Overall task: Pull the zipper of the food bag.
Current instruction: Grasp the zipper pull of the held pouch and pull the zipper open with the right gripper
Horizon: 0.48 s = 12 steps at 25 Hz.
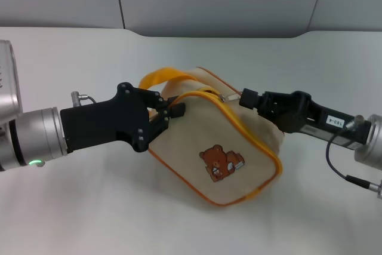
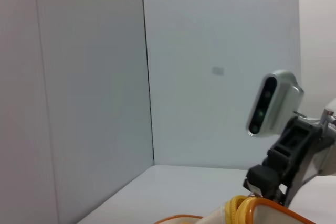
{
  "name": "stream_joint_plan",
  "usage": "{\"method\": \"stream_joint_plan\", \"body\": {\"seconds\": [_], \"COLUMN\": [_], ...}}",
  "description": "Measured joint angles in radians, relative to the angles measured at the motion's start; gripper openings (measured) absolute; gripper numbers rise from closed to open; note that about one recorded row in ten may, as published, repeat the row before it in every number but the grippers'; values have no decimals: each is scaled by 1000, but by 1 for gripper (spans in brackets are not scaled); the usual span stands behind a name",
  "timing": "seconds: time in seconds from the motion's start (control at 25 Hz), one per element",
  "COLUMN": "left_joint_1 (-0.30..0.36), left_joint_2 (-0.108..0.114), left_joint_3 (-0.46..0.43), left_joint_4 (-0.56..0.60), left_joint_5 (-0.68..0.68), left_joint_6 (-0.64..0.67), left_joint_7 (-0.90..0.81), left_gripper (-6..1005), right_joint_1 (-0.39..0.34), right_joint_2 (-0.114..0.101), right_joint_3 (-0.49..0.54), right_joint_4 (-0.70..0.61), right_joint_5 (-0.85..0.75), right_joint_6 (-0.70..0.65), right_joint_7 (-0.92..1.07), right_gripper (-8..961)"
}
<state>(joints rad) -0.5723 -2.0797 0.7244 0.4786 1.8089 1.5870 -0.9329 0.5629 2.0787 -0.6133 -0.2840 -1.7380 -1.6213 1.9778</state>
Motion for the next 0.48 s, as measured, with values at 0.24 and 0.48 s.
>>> {"method": "stream_joint_plan", "body": {"seconds": [0.24,0.48], "left_joint_1": [9,20], "left_joint_2": [4,8], "left_joint_3": [-8,-23], "left_joint_4": [5,5], "left_joint_5": [-16,-39], "left_joint_6": [-26,-73], "left_joint_7": [2,11], "left_gripper": [57,57], "right_joint_1": [-91,-155], "right_joint_2": [0,-18], "right_joint_3": [-2,2], "right_joint_4": [-99,-130], "right_joint_5": [0,0], "right_joint_6": [-11,-10], "right_joint_7": [-17,-37], "right_gripper": [-1,0]}}
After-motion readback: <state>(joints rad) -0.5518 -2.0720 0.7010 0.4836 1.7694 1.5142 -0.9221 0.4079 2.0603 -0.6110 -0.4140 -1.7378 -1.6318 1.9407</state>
